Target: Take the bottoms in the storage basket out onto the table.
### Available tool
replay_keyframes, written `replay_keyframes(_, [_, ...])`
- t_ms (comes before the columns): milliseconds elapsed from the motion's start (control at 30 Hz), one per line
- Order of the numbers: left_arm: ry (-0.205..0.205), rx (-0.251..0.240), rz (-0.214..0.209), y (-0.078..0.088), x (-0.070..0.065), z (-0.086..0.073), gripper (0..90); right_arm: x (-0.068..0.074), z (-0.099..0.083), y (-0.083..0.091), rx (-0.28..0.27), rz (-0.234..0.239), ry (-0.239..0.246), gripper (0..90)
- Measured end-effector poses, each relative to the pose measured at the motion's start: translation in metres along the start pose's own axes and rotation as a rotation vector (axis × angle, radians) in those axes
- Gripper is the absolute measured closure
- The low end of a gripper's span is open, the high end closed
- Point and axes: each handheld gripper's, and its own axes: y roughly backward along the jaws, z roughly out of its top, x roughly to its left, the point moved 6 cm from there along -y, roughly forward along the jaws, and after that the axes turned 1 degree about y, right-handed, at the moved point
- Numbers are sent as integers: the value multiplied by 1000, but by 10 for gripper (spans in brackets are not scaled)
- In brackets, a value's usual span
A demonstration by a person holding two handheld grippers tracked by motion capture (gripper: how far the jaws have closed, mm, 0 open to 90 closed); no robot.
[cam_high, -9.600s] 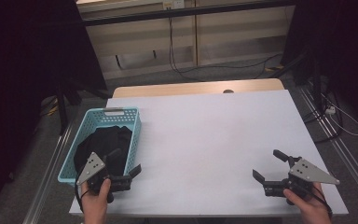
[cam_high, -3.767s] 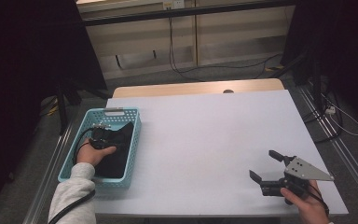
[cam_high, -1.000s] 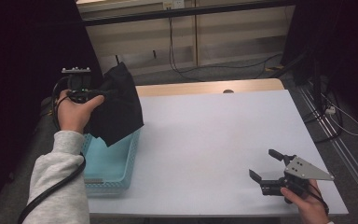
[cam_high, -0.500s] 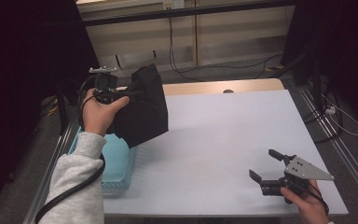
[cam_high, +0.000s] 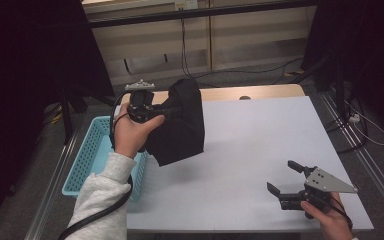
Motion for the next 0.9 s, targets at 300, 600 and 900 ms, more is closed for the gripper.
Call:
replay_keyframes(300, [-12, 0, -74, -21, -26, -23, 623, 0, 0, 0, 1, -5, -3, 18])
replay_keyframes(600, [-41, 14, -166, -63, -60, -58, 614, 2, -1, -1, 12, 4, 0, 18])
replay_keyframes(900, [-85, -14, -172, -102, -63, -92, 338, 3, 0, -6, 31, -1, 33, 17])
